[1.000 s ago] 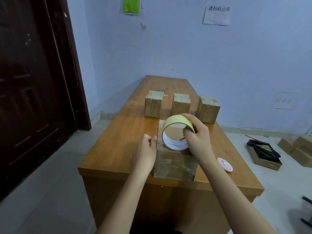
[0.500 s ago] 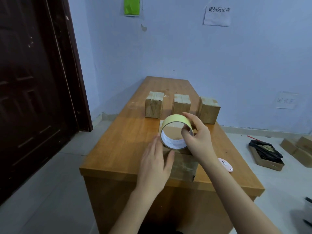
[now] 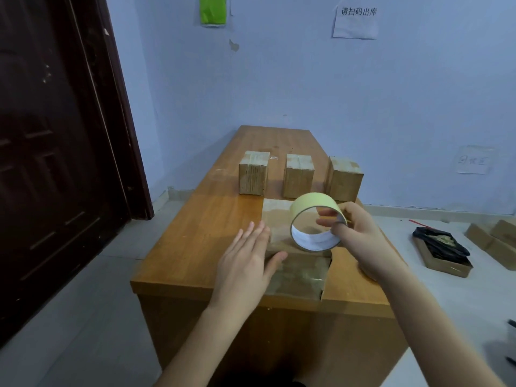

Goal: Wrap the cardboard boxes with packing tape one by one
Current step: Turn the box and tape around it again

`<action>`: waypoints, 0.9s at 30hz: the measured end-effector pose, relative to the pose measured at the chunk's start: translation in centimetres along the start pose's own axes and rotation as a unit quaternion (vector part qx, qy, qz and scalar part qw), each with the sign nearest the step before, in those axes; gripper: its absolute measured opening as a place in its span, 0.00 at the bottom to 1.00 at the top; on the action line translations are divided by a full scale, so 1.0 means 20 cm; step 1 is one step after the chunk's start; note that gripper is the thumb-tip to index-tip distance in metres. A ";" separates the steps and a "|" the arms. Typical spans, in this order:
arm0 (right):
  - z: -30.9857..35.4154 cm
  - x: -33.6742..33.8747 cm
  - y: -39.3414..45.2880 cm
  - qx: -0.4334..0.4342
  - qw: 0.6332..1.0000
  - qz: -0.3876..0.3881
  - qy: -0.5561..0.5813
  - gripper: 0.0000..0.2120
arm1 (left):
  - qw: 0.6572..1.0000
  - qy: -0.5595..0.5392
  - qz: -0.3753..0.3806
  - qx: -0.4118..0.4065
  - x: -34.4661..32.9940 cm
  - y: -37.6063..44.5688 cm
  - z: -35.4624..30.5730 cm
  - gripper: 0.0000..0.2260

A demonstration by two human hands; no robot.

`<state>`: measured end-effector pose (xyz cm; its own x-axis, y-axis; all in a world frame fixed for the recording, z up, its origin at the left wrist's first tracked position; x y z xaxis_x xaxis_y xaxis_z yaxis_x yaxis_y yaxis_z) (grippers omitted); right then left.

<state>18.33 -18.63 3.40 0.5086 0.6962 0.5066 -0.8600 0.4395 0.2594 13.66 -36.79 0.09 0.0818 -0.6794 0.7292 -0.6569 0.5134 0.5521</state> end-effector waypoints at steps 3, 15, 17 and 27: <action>-0.04 0.01 -0.01 -0.002 0.997 -0.020 -0.071 0.03 | 0.999 -0.035 0.013 0.018 -0.01 0.04 0.01 0.29; -0.04 0.00 0.00 -0.024 0.991 0.049 -0.119 0.01 | 0.995 0.057 0.020 -0.076 0.00 0.01 -0.10 0.27; -0.04 0.01 -0.01 -0.038 0.994 0.078 -0.067 0.02 | 0.993 0.074 0.018 -0.085 0.00 0.00 -0.11 0.26; -0.02 -0.01 -0.02 -0.005 0.993 0.043 -0.114 0.07 | 0.990 0.108 0.036 -0.088 -0.02 0.00 -0.12 0.27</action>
<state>18.63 -18.70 2.86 0.4093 0.5854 0.6998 -0.8990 0.3896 0.1999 15.41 -35.24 0.88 0.2107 -0.5189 0.8284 -0.5272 0.6534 0.5433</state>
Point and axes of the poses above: each hand's wrist, its own y-axis towards the middle knuckle, its own x-axis out of the back of the hand, z = x × y, the point moved 9 cm from there along y, towards the middle knuckle, and after that the axes turned 8 degrees about -y, right-handed, at the moved point
